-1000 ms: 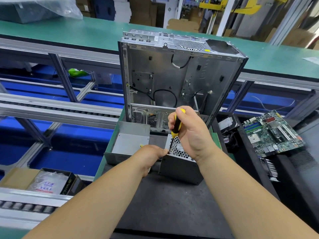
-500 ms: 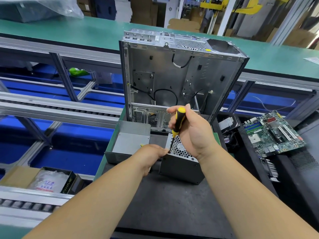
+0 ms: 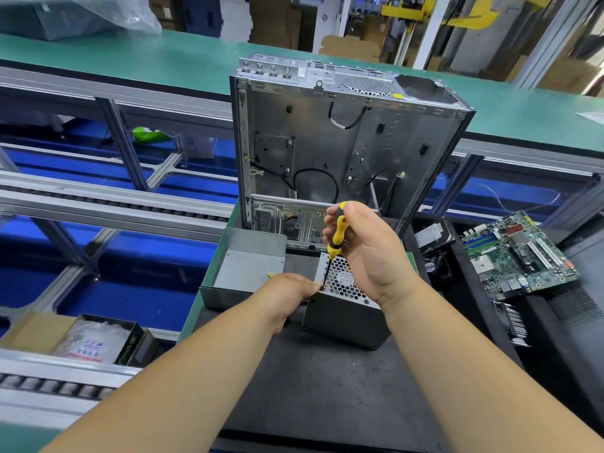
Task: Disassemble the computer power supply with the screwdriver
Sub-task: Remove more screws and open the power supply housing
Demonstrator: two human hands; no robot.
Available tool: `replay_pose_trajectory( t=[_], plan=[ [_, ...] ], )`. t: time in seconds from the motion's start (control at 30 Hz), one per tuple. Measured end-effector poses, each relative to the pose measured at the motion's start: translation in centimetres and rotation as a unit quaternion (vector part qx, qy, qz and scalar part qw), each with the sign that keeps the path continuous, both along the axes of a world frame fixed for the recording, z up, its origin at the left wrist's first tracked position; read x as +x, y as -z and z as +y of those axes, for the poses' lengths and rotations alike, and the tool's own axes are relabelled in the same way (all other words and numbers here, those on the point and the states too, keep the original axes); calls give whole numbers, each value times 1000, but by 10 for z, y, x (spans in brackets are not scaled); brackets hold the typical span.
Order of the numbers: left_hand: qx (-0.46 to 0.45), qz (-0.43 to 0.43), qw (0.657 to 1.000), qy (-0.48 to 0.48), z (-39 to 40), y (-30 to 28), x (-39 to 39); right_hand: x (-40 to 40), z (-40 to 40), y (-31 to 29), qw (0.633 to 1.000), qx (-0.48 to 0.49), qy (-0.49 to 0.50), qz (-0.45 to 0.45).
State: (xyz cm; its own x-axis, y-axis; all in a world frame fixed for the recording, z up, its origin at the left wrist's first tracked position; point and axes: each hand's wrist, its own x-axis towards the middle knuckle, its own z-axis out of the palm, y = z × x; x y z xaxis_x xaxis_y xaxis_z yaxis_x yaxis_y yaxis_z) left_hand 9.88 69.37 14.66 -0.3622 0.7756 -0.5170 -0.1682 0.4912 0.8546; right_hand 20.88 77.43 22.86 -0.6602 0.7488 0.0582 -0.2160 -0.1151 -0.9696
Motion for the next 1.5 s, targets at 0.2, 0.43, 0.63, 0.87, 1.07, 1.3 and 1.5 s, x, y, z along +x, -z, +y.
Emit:
replay_pose_trajectory(
  t=[0.2,0.43,0.63,0.87,1.07,1.3,1.5],
  plan=[
    [5,-3,1000,-14,0,0,1,0,0,2,999,-25,9,21],
    [10,14,999,-38,-1,1,4,-3,0,3,995,-82,-15,58],
    [14,40,998,-36,-2,7,3,-2,2,6,998,-49,3,49],
    [21,54,998,-36,-3,6,4,-5,1,5,997,-67,-6,45],
    [74,211,974,-33,-10,6,1,-8,2,6,993,-98,-10,59],
    [206,448,863,110,-15,0,-9,-6,3,7,991,-110,-2,73],
    [210,489,842,86,-13,-1,-6,-2,3,6,995,-75,17,59]
  ],
)
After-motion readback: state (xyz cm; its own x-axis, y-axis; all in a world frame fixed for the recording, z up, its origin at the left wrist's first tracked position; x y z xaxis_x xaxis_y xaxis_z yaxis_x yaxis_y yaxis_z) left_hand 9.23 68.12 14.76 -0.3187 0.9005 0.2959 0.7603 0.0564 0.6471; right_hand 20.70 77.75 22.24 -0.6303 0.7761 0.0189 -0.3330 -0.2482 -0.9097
